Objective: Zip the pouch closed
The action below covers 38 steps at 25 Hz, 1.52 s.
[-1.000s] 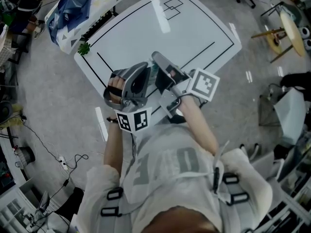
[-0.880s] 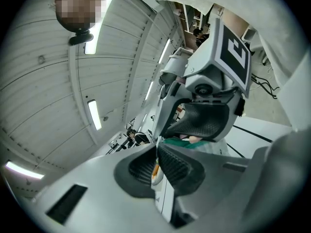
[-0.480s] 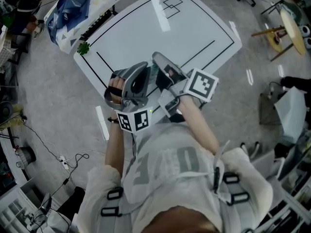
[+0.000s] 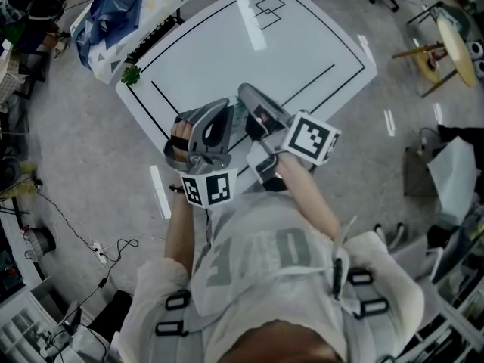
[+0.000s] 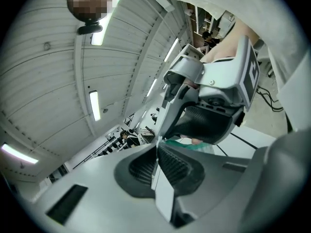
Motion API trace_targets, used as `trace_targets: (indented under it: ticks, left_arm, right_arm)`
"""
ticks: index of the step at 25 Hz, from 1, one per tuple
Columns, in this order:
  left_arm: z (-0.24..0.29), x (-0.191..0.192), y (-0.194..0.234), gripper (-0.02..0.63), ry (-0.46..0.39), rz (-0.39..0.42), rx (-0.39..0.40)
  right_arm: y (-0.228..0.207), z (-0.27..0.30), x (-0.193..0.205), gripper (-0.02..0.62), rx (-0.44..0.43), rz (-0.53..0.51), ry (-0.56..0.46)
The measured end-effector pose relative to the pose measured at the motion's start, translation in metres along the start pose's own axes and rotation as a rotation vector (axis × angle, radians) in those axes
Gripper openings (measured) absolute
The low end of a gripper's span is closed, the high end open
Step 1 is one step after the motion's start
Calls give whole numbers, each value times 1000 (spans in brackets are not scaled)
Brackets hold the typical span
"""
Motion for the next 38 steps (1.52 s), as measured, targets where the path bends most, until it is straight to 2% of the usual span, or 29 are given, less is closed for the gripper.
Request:
trace_targets:
  ticks: [6,11,17,21,29,34,38]
  left_arm:
    - [0,-1,1,17,0,-37,3]
    - [-4,-1,6,15,11,-114,-37]
    - [-7,0,6,15,15,-97,-48]
    - [-12,5,14,15,16,-190,-78]
    - [-18,9,21,15,24,-207,-93]
    - [-23,15,41,15,85,-223,-136]
    - [-31,26,51,15,123,-217,-178]
  right_arm:
    - [0,-2,0,8,12,-12,-3]
    - [-3,-8,-4,8,24,-20,-28]
    - [-2,-9,-3,8,39,-72,-26]
    - [-5,-13,-8,8,63,-109,-39]
    - [-4,-16,-8,8,73,-133,-45]
    - [-8,-20,-14,8,120,-210,-61]
    - [-16,-29,-22,8,153,-216,-88]
Point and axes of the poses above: the fingertips, and each gripper's own axes: z forward along the fingers, y to its left, x out of its underside, the point moved 10 cm from there along -z, backward along the fingers, and after that the axes turned 8 degrees about z, right-handed, at the moved point
